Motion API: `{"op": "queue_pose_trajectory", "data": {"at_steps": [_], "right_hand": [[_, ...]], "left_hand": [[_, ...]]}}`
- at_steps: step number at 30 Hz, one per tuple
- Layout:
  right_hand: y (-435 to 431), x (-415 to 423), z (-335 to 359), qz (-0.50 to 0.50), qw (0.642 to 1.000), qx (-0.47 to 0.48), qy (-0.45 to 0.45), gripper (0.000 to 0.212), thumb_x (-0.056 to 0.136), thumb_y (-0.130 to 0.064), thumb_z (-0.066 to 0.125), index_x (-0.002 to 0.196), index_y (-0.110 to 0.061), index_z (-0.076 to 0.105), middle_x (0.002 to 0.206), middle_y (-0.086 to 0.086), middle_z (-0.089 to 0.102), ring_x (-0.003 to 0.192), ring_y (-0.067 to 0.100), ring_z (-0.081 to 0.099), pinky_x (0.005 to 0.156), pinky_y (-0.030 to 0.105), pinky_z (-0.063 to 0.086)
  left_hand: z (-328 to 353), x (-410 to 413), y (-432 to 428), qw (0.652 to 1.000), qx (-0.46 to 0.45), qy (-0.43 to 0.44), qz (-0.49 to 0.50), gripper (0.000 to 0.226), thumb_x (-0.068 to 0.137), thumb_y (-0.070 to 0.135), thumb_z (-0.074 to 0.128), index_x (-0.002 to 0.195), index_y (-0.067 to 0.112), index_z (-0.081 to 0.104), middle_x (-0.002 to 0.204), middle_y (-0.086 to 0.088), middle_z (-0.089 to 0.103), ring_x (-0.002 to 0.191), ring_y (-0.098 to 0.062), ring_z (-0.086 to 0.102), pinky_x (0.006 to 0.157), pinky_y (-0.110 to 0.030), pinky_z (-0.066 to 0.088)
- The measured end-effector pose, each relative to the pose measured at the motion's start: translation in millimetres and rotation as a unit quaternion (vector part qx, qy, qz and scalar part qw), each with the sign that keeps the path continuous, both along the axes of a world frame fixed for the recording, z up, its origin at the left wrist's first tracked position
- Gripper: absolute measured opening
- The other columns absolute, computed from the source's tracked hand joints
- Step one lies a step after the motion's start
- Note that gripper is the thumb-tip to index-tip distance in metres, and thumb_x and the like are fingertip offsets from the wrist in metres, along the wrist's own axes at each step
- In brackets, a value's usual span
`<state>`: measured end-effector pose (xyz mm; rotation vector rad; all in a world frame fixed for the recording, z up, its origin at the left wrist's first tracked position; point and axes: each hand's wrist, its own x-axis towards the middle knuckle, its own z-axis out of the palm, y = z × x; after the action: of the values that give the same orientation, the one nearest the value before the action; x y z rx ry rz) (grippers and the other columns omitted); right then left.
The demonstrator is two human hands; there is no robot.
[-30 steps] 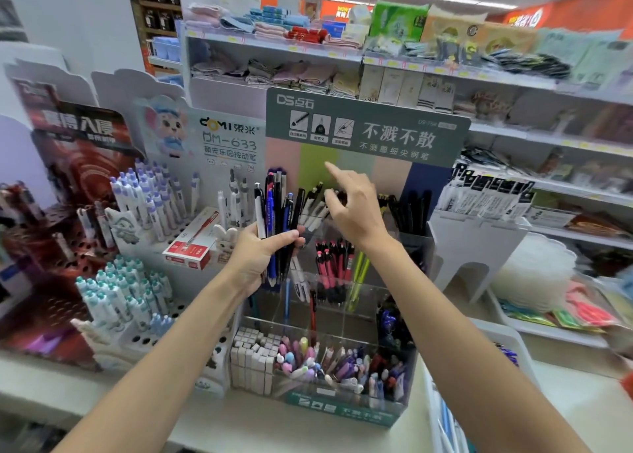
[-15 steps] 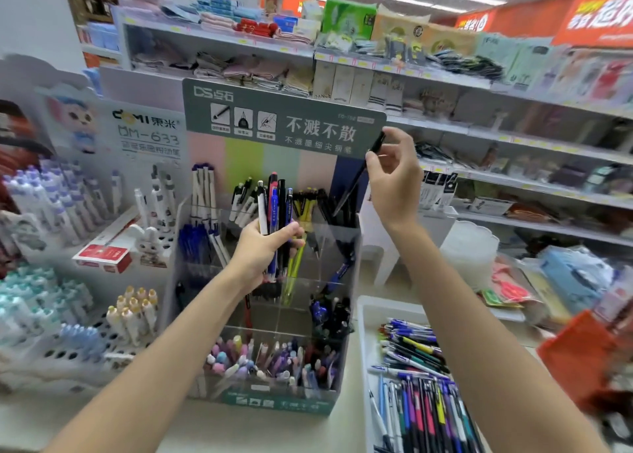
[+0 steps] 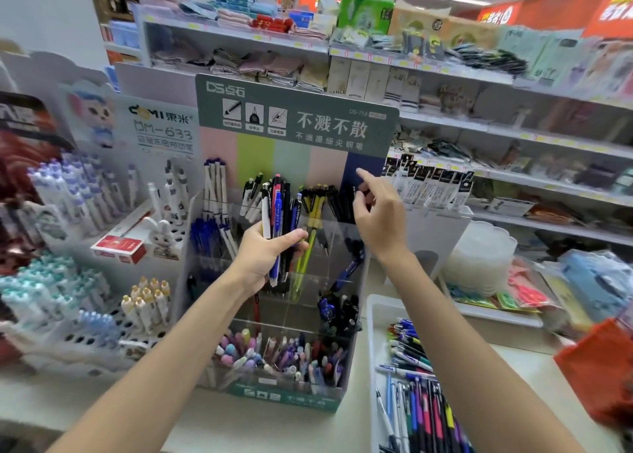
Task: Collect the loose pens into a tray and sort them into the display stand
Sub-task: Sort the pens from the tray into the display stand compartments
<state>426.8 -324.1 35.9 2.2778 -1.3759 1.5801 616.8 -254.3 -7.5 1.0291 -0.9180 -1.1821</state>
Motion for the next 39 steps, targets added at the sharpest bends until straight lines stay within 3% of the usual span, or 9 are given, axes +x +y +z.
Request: {"op": "queue_pose_trajectory", "data": {"at_steps": [5,10,14,16,20,27,31,34,39], "right_hand": [[33.3,43.3,1.0,0.168,0.975,0.142,-0.039,0.036,0.089,-0.017,0.07,0.124,-0.014,0.063,0.087,-0.003,0.068,0.08,0.01,0.064,0.075,0.02,0.053],[38.7,67.8,-6.3,0.16,0.965,0.187,-0.086,0.027,0.088,-0.011,0.07,0.115,-0.014,0.066,0.087,-0.007,0.067,0.083,0.002,0.065,0.075,0.016,0.051],[35.6,68.4,3.5,0.131,0.953,0.171,-0.212,0.02,0.088,-0.003,0.067,0.107,-0.009,0.064,0.094,0.003,0.07,0.087,0.009,0.068,0.075,0.018,0.054],[32.5,59.1,9.6,0.101,0.953,0.156,-0.239,0.02,0.089,-0.002,0.065,0.107,-0.011,0.063,0.094,0.003,0.069,0.087,0.01,0.068,0.073,0.018,0.054],[36.5,34.8,4.6,0.037,0.978,0.102,-0.179,0.022,0.09,-0.003,0.063,0.111,-0.01,0.063,0.09,-0.008,0.065,0.08,-0.004,0.064,0.074,0.013,0.052],[56.2,-12.4,-27.2,-0.072,0.991,0.04,-0.103,0.02,0.089,0.002,0.062,0.108,-0.005,0.062,0.092,-0.001,0.063,0.074,0.007,0.06,0.07,0.004,0.044],[54.1,-15.6,-55.3,-0.067,0.99,0.124,-0.018,0.021,0.089,-0.003,0.067,0.109,-0.005,0.066,0.1,0.008,0.063,0.083,0.017,0.062,0.079,0.029,0.053],[52.5,-16.7,-68.6,-0.102,0.987,0.099,0.076,0.024,0.087,-0.007,0.07,0.11,-0.005,0.07,0.098,0.009,0.062,0.093,0.025,0.058,0.085,0.031,0.045],[58.5,-5.7,-43.2,-0.038,0.995,0.089,-0.003,0.023,0.09,-0.009,0.065,0.112,-0.007,0.07,0.09,-0.002,0.063,0.079,0.007,0.053,0.077,0.024,0.047]], "left_hand": [[1.2,-3.4,5.0,1.0,-0.006,0.009,-0.013,0.026,0.084,0.004,0.074,0.107,-0.005,0.065,0.079,-0.014,0.07,0.063,-0.02,0.069,0.056,-0.027,0.054],[-7.1,20.9,7.5,1.0,0.003,-0.012,0.007,0.024,0.084,0.007,0.076,0.106,0.005,0.069,0.097,-0.016,0.075,0.09,-0.028,0.073,0.08,-0.039,0.059],[-14.2,56.1,12.8,0.999,0.011,0.027,0.02,0.016,0.085,0.002,0.072,0.1,0.003,0.065,0.098,-0.02,0.074,0.089,-0.031,0.074,0.078,-0.04,0.061],[-18.8,69.5,16.5,0.999,0.019,0.02,0.026,0.012,0.088,0.001,0.069,0.099,0.004,0.064,0.093,-0.016,0.076,0.079,-0.024,0.075,0.068,-0.034,0.062],[-27.9,70.8,16.3,0.999,0.02,-0.022,0.011,0.01,0.09,0.007,0.069,0.1,0.005,0.065,0.08,-0.007,0.071,0.057,-0.011,0.061,0.055,-0.022,0.054],[-30.1,22.6,6.7,0.998,0.009,-0.04,-0.057,0.012,0.093,0.013,0.067,0.1,0.004,0.064,0.073,-0.007,0.063,0.057,-0.015,0.054,0.057,-0.027,0.051],[-31.8,8.6,5.8,0.997,0.014,-0.035,-0.072,0.011,0.091,0.008,0.069,0.1,0.003,0.065,0.078,-0.011,0.064,0.064,-0.02,0.057,0.063,-0.029,0.052],[-30.7,5.8,7.5,0.997,0.017,-0.035,-0.073,0.012,0.086,0.006,0.075,0.095,0.005,0.067,0.077,-0.01,0.067,0.069,-0.02,0.063,0.069,-0.031,0.056],[-24.9,-1.3,10.9,0.996,0.017,-0.05,-0.076,0.017,0.084,0.004,0.076,0.097,0.001,0.067,0.074,-0.008,0.068,0.064,-0.017,0.066,0.063,-0.026,0.056]]}}
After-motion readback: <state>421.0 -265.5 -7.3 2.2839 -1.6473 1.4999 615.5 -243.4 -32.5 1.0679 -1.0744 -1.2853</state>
